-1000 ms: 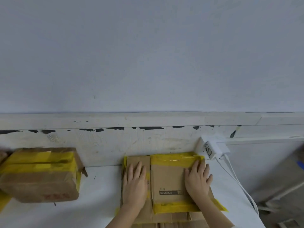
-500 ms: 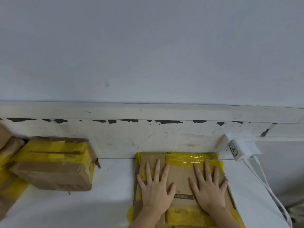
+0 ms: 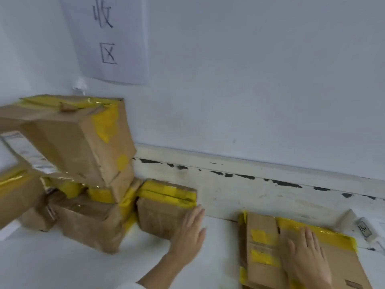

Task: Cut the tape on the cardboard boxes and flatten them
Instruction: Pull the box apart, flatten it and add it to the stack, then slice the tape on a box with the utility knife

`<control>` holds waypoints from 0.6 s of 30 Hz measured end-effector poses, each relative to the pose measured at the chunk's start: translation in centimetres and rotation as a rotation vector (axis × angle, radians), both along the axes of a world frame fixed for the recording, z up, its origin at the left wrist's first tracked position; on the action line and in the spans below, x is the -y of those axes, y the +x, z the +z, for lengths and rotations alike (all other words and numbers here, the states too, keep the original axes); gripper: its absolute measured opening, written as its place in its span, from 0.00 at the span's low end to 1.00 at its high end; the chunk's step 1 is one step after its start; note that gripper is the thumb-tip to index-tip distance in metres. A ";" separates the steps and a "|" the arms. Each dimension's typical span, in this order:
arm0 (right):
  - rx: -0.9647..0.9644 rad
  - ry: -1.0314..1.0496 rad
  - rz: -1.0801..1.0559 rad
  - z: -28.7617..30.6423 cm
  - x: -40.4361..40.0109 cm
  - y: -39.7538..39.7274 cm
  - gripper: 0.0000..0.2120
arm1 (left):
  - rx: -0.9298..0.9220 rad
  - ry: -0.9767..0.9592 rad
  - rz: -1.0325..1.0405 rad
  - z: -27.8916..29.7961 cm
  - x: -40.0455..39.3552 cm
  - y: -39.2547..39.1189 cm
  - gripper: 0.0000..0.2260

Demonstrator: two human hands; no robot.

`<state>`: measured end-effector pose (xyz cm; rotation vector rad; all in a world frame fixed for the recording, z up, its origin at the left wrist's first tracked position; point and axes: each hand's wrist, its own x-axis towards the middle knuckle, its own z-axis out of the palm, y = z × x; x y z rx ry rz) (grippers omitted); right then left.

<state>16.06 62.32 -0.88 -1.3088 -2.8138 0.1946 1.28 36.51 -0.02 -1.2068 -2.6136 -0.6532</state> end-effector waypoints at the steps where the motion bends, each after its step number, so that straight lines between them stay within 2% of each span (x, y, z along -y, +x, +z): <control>1: -0.034 -0.024 0.024 0.3 1.6 -1.3 0.28 | -0.071 0.068 0.021 0.6 2.4 -1.3 0.16; 3: -0.069 -0.047 0.090 0.9 5.4 -4.2 0.28 | -0.105 0.096 0.020 1.8 6.2 -4.0 0.12; 6: -0.189 -0.256 0.223 0.8 12.0 -9.3 0.28 | -0.012 0.005 0.120 2.5 9.7 -7.7 0.17; 10: -0.330 -0.624 0.240 0.7 19.5 -15.5 0.28 | 0.422 0.026 0.281 2.6 10.8 -11.4 0.24; 14: -0.450 -0.678 0.064 0.4 21.3 -17.7 0.21 | 0.700 0.073 0.313 2.7 9.5 -12.7 0.27; 16: -0.475 -0.671 0.055 0.3 21.1 -17.7 0.18 | 0.736 0.090 0.334 2.4 9.2 -13.1 0.28; 18: -0.482 -0.724 0.042 0.5 20.9 -17.6 0.20 | 0.750 0.116 0.355 2.3 9.2 -13.3 0.29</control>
